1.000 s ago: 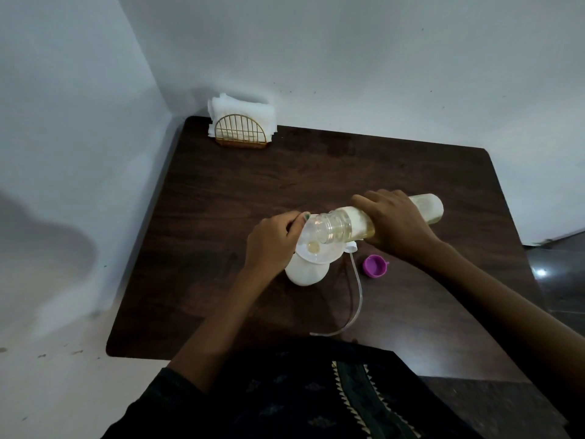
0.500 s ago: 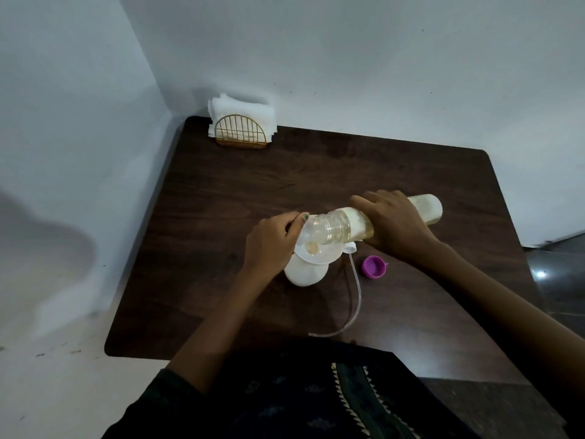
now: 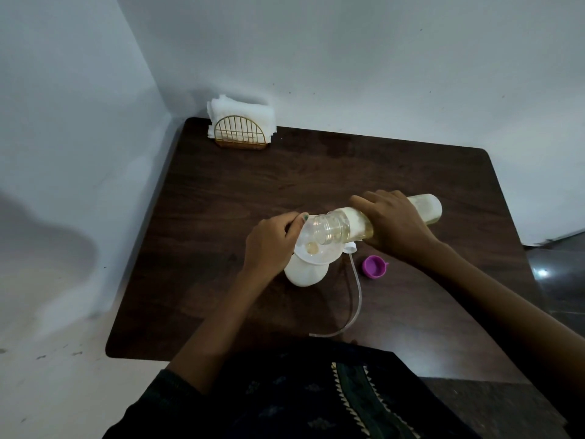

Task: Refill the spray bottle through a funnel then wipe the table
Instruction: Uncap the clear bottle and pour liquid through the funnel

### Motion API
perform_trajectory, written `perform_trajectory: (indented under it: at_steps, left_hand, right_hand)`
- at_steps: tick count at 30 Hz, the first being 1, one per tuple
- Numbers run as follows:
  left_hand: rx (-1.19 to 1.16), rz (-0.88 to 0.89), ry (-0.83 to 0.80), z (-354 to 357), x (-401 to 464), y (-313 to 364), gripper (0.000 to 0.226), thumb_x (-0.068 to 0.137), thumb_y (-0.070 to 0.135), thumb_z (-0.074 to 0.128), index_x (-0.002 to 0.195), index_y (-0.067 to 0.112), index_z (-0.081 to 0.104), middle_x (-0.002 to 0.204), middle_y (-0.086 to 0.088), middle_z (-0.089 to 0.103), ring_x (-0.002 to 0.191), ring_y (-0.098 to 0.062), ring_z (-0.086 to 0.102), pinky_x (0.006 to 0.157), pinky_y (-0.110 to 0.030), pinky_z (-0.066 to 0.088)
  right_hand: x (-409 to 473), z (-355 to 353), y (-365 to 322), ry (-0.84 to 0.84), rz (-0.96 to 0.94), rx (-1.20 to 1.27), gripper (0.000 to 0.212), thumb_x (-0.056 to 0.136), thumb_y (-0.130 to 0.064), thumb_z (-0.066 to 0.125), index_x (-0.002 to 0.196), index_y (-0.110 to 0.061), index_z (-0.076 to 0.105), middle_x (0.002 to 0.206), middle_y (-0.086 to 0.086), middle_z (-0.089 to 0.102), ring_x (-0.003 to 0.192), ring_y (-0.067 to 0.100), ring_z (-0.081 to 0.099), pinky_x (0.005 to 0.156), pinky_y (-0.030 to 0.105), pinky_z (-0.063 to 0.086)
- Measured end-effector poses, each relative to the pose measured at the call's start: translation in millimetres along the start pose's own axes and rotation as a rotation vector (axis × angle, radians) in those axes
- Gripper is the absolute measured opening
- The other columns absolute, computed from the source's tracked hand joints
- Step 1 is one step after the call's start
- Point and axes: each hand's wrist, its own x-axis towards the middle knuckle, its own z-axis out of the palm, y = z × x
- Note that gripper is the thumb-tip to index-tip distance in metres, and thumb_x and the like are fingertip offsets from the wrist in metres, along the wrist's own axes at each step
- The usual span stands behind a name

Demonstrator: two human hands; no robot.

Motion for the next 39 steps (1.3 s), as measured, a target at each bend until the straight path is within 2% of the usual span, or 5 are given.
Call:
perform_trajectory:
  at_steps: [8,13,24,34,39]
  left_hand:
    - [-0.011,-0.006,-0.011,-1.7,-0.2,3.2,0.030,0.098,0.035,0.045,0.088,0.019,0.069,0.058,0.010,0.055,0.054,-0.009,0.053,0.050,-0.023,0.036]
    - [-0.002,-0.007,-0.004,-2.2,-0.4,2.5,0.034,0.098,0.035,0.045,0.079,0.016,0.066,0.055,0.008,0.052,0.053,-0.011,0.051,0.049,-0.025,0.034]
    - [-0.013,-0.005,-0.008,-1.9,-0.3,2.2,0.032,0.098,0.036,0.045,0.080,0.019,0.066,0.053,0.012,0.049,0.051,-0.008,0.049,0.049,-0.024,0.032]
    - [-0.017,-0.016,-0.014,-1.9,0.9,3.0,0.030,0.098,0.036,0.045,0.091,0.020,0.069,0.057,0.012,0.053,0.053,-0.008,0.051,0.051,-0.023,0.034]
    - [-0.003,-0.011,-0.012,-2.9,0.9,3.8,0.030,0.098,0.035,0.044,0.088,0.020,0.068,0.056,0.011,0.052,0.053,-0.009,0.052,0.050,-0.023,0.033]
  right_hand:
    - [0.4,-0.5,1.4,-0.007,0.003,-0.006,0.041,0.062,-0.021,0.081,0.096,-0.012,0.059,0.076,0.007,0.063,0.066,0.029,0.059,0.064,0.038,0.044]
    - [0.8,0.1,0.1,-0.012,0.006,-0.001,0.043,0.060,-0.020,0.082,0.096,-0.012,0.059,0.077,0.008,0.063,0.067,0.030,0.059,0.063,0.039,0.044]
    - [1.2,1.0,1.1,-0.013,0.000,-0.004,0.045,0.058,-0.018,0.083,0.095,-0.012,0.059,0.077,0.008,0.063,0.066,0.030,0.059,0.063,0.038,0.045]
    - [1.6,1.0,2.2,-0.019,0.004,0.000,0.042,0.062,-0.021,0.081,0.097,-0.013,0.059,0.078,0.007,0.063,0.068,0.029,0.059,0.064,0.040,0.046]
    - [2.1,0.4,1.8,-0.020,0.001,-0.008,0.044,0.060,-0.019,0.082,0.097,-0.013,0.059,0.077,0.007,0.063,0.067,0.029,0.059,0.063,0.039,0.046]
